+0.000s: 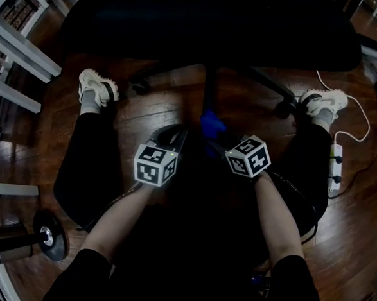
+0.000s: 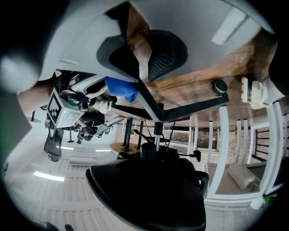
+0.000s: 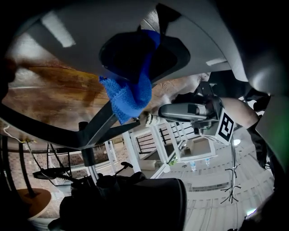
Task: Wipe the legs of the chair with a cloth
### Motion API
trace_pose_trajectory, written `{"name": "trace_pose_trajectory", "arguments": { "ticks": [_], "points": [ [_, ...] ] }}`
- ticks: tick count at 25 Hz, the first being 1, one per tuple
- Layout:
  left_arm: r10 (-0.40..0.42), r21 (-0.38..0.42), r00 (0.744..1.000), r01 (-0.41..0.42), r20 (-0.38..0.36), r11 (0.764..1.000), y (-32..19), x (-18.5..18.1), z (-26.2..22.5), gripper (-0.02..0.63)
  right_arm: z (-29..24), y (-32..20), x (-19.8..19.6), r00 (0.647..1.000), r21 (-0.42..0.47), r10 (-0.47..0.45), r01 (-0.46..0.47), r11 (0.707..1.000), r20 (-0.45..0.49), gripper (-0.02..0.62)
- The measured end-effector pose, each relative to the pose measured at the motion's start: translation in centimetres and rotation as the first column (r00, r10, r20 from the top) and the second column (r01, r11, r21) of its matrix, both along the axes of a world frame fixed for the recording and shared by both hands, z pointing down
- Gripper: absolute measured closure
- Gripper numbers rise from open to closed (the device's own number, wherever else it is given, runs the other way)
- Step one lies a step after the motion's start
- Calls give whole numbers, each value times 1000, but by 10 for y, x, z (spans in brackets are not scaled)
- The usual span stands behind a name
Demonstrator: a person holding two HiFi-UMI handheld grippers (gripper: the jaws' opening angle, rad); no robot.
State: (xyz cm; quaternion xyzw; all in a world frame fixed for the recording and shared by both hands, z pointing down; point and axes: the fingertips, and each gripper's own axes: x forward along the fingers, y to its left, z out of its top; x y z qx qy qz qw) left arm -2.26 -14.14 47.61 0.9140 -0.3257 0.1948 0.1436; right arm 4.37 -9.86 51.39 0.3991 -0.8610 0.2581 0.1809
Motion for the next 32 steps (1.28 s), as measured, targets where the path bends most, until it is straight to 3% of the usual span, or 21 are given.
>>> {"name": "trace_pose_trajectory", "arguments": {
  "ticks": [5, 14, 18, 23, 29, 32],
  "points": [
    [-53, 3, 999, 53, 6, 999, -8, -32, 1, 543, 0, -10, -37, 1000, 1, 9, -9, 1000, 27, 520],
    [-115, -8, 993, 115, -7, 993, -5, -58, -3, 543, -7, -36, -101, 997, 68, 40, -45, 997, 69, 520],
    [-107, 15, 994, 107, 25, 994, -4, -69, -4, 544, -24, -64, -69, 979, 102, 169, -181, 978, 118, 520],
    [-89, 27, 995, 88, 33, 996, -5, -60, -13, 543, -20, -114, -7, 903, 63, 381, -400, 914, 199, 520],
    [-68, 16, 998, 67, 18, 998, -6, -35, -21, 544, -13, -166, -4, 894, 56, 386, -408, 911, 227, 520],
    [-57, 9, 998, 57, 16, 998, 0, -30, -20, 544, -12, -187, 0, 849, -3, 444, -462, 887, 287, 520]
  ]
}}
